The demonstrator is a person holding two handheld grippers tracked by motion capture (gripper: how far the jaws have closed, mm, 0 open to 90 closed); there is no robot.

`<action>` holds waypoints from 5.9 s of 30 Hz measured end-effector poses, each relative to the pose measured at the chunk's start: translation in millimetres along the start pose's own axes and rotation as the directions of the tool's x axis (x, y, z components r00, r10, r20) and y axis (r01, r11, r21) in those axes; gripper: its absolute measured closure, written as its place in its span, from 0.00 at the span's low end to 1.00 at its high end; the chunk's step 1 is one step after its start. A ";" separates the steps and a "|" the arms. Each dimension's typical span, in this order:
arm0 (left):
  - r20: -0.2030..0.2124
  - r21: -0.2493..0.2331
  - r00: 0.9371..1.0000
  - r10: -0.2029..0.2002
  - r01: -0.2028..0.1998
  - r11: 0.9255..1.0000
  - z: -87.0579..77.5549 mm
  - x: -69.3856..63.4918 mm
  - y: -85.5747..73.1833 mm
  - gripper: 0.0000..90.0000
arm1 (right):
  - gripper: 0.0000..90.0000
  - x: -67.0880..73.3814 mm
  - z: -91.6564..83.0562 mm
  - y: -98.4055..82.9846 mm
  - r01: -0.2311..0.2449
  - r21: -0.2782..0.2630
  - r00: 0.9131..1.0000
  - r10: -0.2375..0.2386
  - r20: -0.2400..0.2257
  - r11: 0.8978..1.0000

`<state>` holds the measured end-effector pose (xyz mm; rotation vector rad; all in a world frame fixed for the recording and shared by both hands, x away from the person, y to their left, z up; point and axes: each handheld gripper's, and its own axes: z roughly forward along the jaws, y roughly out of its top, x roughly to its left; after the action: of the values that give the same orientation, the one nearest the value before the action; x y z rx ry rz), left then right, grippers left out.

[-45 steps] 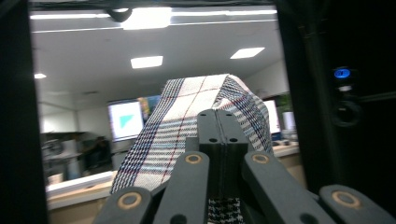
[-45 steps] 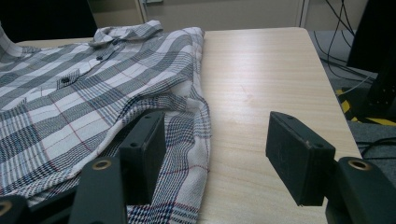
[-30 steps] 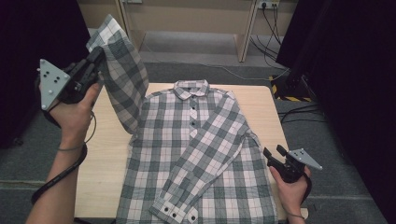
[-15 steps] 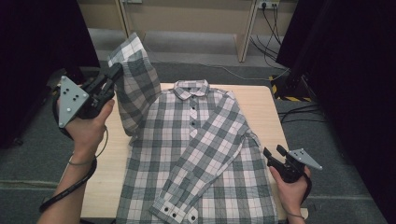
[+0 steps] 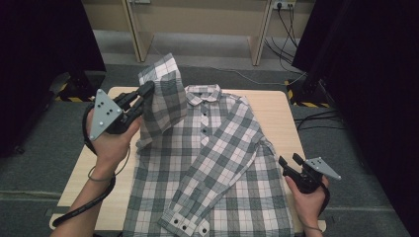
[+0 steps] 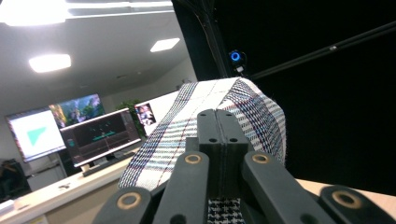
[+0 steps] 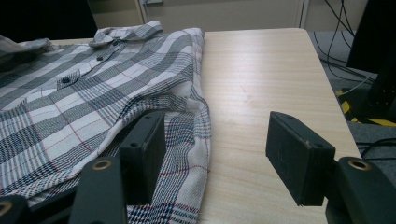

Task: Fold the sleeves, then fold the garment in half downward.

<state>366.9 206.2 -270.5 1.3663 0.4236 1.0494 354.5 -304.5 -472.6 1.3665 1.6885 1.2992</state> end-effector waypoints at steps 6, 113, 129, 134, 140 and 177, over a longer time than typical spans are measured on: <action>0.050 0.034 0.999 0.001 -0.003 0.999 6.8 -18.8 -7.6 0.99 | 0.43 0.1 0.0 0.0 0.000 0.001 1.000 0.000 0.000 1.000; 0.614 0.472 0.711 -0.341 0.015 0.881 -23.2 -205.5 -117.0 0.74 | 0.43 -0.3 -0.1 -0.1 0.000 -0.003 1.000 0.000 -0.001 1.000; 0.439 0.504 0.830 -0.344 0.090 0.859 -36.4 -160.8 -120.9 0.44 | 0.43 0.1 0.0 -0.1 0.001 0.000 1.000 -0.001 -0.002 1.000; 0.334 0.528 0.881 -0.334 0.119 0.841 -47.3 -131.0 -130.9 0.41 | 0.42 -0.6 -0.2 0.0 0.005 0.001 1.000 -0.005 -0.002 1.000; 0.134 0.534 0.922 -0.364 0.242 0.810 -67.1 -90.9 -145.7 0.34 | 0.38 -0.4 0.0 0.1 0.004 0.006 1.000 -0.004 0.000 1.000; -0.135 0.782 0.950 -0.282 0.277 0.558 -84.5 -20.1 -202.3 0.36 | 0.48 10.2 23.7 9.5 0.085 0.327 0.996 -0.083 -0.021 0.941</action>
<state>363.2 266.4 -482.2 2.0007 1.1795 0.5676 376.0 -287.5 -470.6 1.4542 2.0130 1.0060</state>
